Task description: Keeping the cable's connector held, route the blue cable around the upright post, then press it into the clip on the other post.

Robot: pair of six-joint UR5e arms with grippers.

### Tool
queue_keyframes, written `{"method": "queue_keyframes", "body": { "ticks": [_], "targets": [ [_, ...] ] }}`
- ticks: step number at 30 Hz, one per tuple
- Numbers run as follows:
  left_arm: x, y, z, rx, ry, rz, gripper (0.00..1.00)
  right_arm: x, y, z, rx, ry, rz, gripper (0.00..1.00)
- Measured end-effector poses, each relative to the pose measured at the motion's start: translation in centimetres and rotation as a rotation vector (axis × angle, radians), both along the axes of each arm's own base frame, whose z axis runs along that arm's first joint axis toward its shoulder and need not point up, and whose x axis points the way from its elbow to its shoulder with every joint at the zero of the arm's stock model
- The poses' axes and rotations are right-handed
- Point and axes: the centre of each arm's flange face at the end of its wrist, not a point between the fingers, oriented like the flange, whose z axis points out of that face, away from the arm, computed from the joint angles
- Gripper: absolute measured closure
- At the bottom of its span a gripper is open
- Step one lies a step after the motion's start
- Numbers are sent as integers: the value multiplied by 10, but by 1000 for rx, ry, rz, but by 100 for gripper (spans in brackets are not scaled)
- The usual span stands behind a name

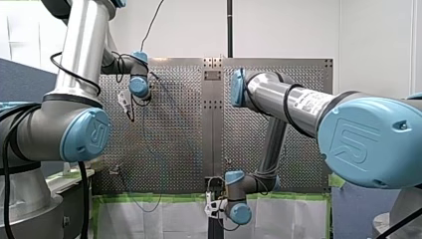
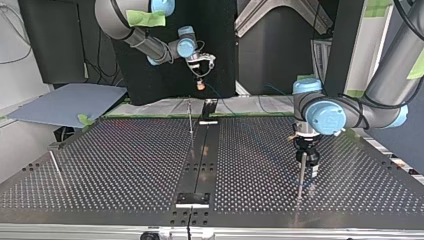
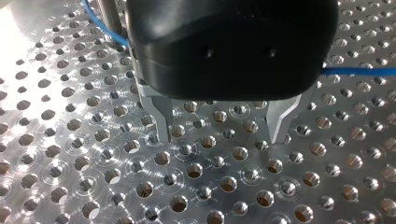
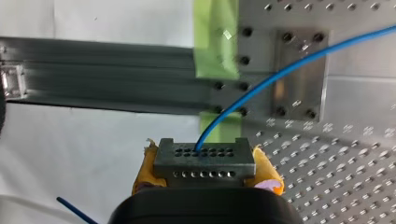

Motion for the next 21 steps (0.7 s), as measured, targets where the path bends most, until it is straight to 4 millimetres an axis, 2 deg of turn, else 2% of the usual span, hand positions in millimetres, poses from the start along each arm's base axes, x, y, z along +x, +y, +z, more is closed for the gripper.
{"method": "queue_keyframes", "body": {
  "ticks": [5,8,21],
  "targets": [
    [0,0,0,0,0,0,0,-13,2,-26,-2,-3,-15,100],
    [0,0,0,0,0,1,0,-18,3,-33,-4,-4,-21,100],
    [0,1,0,-1,0,4,0,-40,3,-41,-5,0,-52,100]
  ]
}}
